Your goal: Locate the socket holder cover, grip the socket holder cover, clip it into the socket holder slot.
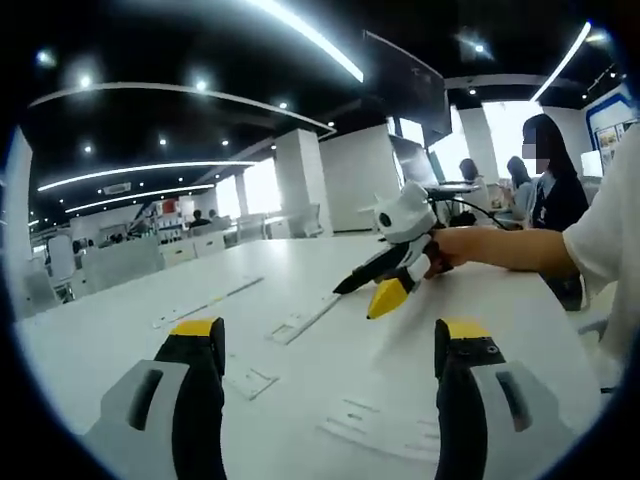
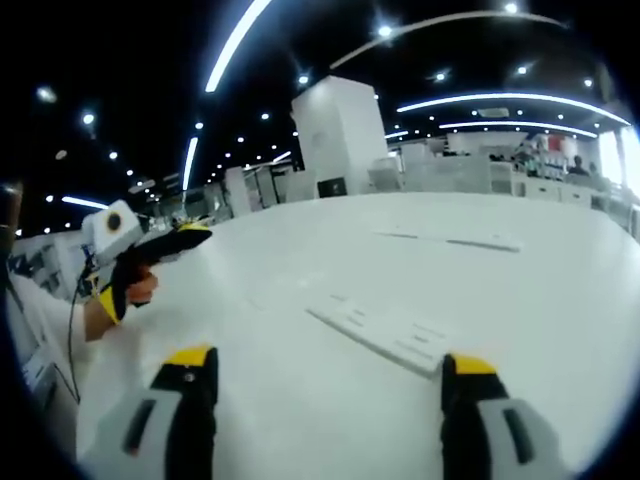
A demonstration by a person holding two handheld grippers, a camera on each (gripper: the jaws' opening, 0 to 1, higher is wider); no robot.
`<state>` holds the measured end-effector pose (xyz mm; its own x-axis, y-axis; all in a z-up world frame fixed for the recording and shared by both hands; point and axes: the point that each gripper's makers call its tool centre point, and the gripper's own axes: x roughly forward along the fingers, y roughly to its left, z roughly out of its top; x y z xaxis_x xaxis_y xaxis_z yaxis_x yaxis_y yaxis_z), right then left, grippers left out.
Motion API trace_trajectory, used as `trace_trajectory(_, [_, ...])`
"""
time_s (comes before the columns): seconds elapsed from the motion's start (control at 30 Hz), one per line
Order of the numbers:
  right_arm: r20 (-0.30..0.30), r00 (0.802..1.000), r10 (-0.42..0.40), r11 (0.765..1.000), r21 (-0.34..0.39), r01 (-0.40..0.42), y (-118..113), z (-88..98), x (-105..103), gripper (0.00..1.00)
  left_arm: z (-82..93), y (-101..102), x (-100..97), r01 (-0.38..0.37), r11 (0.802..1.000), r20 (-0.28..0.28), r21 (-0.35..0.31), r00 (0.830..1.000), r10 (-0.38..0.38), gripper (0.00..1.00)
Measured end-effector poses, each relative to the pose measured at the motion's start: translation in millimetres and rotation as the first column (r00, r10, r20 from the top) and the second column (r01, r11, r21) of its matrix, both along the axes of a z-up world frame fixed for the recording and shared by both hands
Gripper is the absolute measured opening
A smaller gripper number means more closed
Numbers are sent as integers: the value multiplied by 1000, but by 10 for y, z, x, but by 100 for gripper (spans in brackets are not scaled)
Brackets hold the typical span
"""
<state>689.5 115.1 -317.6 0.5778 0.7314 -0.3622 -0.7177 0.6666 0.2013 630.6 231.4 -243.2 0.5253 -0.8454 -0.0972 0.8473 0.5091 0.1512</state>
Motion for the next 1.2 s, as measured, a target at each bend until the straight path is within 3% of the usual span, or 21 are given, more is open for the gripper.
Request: trace_trajectory(1.2, [15, 1000, 20, 1000, -8, -20, 82, -9, 4, 93, -37, -48, -57, 27, 999, 5, 30, 1000, -27, 84])
